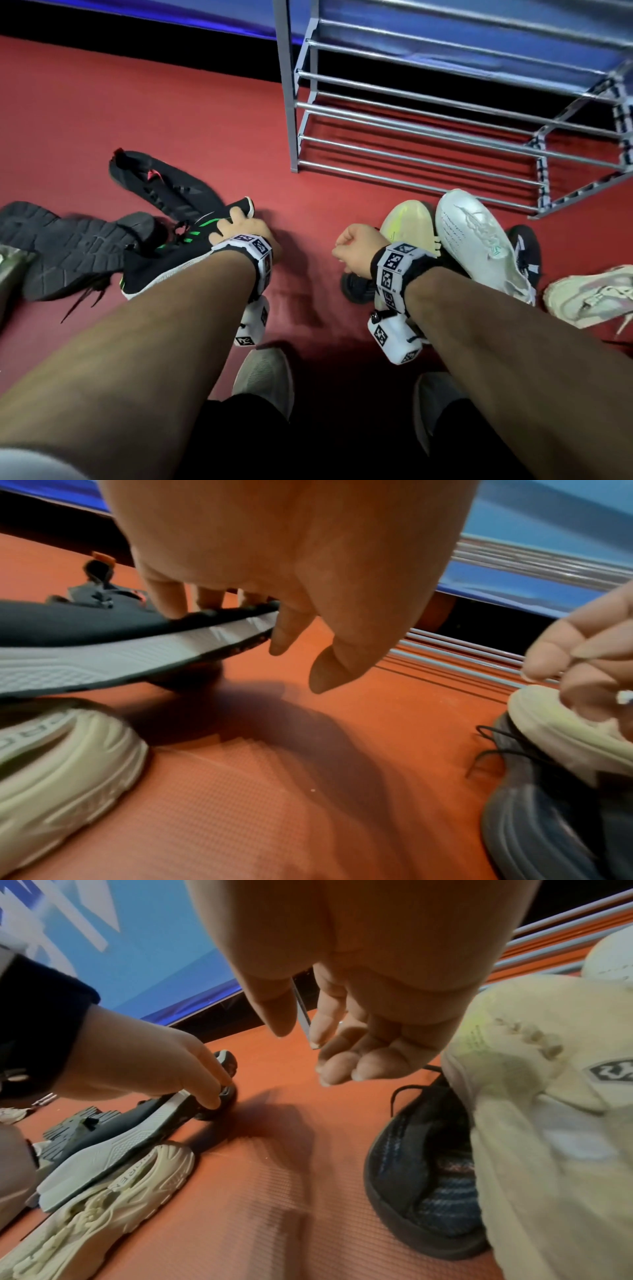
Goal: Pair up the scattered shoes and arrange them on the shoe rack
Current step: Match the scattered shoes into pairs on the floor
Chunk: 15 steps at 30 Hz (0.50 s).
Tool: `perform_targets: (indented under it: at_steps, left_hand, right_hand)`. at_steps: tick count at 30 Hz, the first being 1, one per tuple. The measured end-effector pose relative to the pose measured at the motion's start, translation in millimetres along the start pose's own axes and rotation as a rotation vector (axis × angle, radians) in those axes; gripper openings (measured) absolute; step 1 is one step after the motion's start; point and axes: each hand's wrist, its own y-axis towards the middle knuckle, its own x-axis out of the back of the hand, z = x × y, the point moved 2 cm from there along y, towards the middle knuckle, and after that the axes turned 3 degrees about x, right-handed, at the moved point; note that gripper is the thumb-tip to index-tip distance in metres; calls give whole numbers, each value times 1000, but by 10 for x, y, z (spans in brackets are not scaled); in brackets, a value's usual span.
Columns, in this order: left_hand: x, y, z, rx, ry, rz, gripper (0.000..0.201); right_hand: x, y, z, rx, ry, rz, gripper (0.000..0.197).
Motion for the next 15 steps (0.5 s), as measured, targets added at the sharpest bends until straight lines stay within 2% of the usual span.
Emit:
perform_targets:
  at_steps: [2, 4, 8, 10, 13, 15]
  left_hand:
    - [43, -82, -108, 14, -28, -18, 56]
    - [102, -179, -258, -45, -2, -28, 56]
    - [235, -442, -670, -387, 80, -101, 63]
    - [274, -613, -914, -531, 28, -71, 57]
    - [289, -880, -1260, -653, -98, 13, 35]
    - [213, -1014, -1452, -666, -185, 113, 52]
  right_hand:
    - [59, 4, -40, -12, 7, -28, 4]
    - [116, -29, -76, -25, 16, -50, 2]
    - [236, -182, -194, -41, 40, -116, 6]
    - [297, -275, -296, -55, 56, -134, 7]
    - [435, -383, -479, -72, 37, -143, 13]
    - [529, -429, -609, -74, 11, -138, 9]
